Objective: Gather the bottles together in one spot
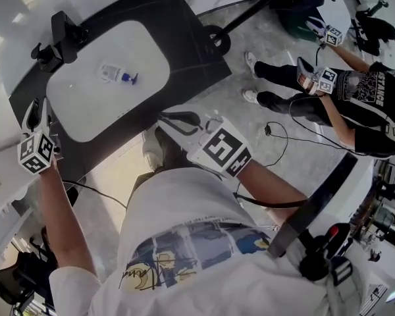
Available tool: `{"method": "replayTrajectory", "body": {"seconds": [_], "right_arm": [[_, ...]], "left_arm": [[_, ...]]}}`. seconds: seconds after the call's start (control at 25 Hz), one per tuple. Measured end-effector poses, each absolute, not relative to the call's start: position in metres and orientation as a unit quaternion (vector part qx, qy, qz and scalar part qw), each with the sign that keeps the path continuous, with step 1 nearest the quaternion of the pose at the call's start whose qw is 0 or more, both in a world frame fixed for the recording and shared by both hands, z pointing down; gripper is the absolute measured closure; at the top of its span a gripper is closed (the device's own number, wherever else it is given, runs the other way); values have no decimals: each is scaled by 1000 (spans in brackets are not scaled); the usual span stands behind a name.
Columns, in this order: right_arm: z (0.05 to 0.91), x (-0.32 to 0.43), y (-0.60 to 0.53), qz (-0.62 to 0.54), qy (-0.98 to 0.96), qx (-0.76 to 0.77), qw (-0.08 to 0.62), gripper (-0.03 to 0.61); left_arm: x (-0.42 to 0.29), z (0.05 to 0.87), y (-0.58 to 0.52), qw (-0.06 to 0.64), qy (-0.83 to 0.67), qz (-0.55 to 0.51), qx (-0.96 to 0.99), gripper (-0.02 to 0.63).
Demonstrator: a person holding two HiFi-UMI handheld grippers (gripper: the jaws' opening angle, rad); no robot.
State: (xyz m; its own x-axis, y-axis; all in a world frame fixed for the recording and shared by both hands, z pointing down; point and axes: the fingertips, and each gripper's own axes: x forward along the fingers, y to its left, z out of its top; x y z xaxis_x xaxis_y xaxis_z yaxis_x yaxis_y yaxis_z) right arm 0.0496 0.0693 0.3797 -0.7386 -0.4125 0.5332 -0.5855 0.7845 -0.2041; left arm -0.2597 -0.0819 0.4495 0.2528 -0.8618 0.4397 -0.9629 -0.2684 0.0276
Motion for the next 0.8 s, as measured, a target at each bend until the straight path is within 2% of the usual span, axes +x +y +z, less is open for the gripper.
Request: {"method": "replayTrajectory", "body": {"seconds": [0.36,0.64,0.8], "right_arm": [[368,33,95,171,-920,269,229,548],[375,49,110,178,-912,287,232,548],[378,56,112,187,-907,303,226,548]], "left_arm": [[-216,438,-25,147,-539,168,812,472],[-155,463,9,148,-440,223,857,476],[-127,483,5,119,-372,278,878,476]]}}
